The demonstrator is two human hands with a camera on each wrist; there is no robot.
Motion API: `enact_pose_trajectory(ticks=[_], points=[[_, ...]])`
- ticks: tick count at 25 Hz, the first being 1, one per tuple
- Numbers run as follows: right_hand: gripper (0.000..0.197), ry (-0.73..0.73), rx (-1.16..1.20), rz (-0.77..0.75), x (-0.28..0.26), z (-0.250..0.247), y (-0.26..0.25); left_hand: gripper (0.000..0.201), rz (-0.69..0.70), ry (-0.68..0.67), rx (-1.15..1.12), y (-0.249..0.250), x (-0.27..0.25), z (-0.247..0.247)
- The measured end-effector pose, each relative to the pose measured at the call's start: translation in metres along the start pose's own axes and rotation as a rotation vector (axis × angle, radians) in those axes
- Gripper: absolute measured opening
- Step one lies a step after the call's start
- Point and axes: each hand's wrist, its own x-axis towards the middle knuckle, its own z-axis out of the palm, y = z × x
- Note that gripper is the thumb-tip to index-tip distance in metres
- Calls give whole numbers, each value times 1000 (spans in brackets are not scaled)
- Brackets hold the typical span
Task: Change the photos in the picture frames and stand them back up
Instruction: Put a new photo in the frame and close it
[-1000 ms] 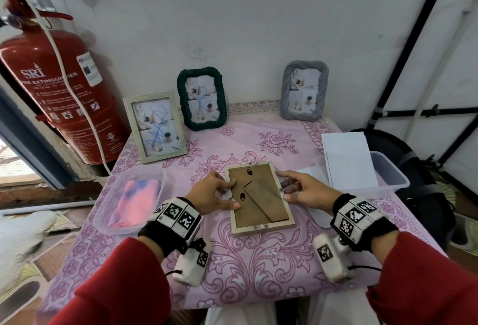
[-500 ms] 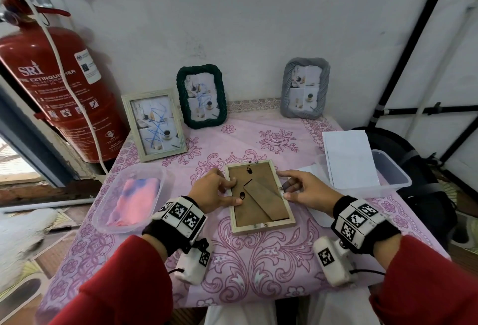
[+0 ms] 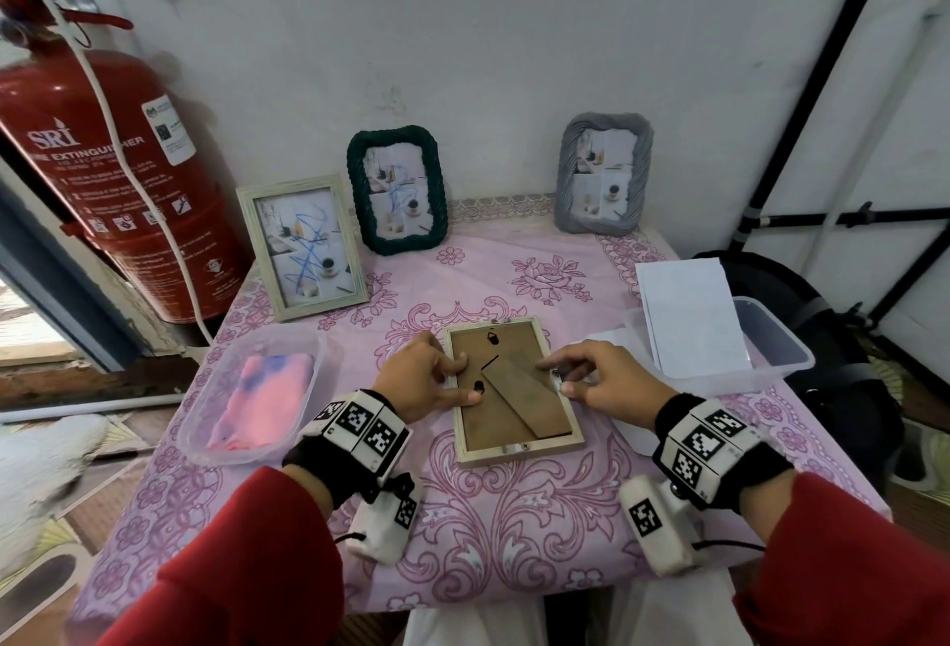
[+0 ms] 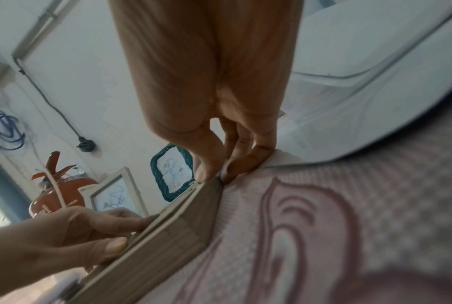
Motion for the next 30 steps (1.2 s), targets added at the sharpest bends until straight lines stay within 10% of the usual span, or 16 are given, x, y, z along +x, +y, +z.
enact_pose_trajectory(ticks=[30], points=[[11, 40, -169, 0, 11, 6, -14, 41, 12, -75, -1, 0, -3, -7]])
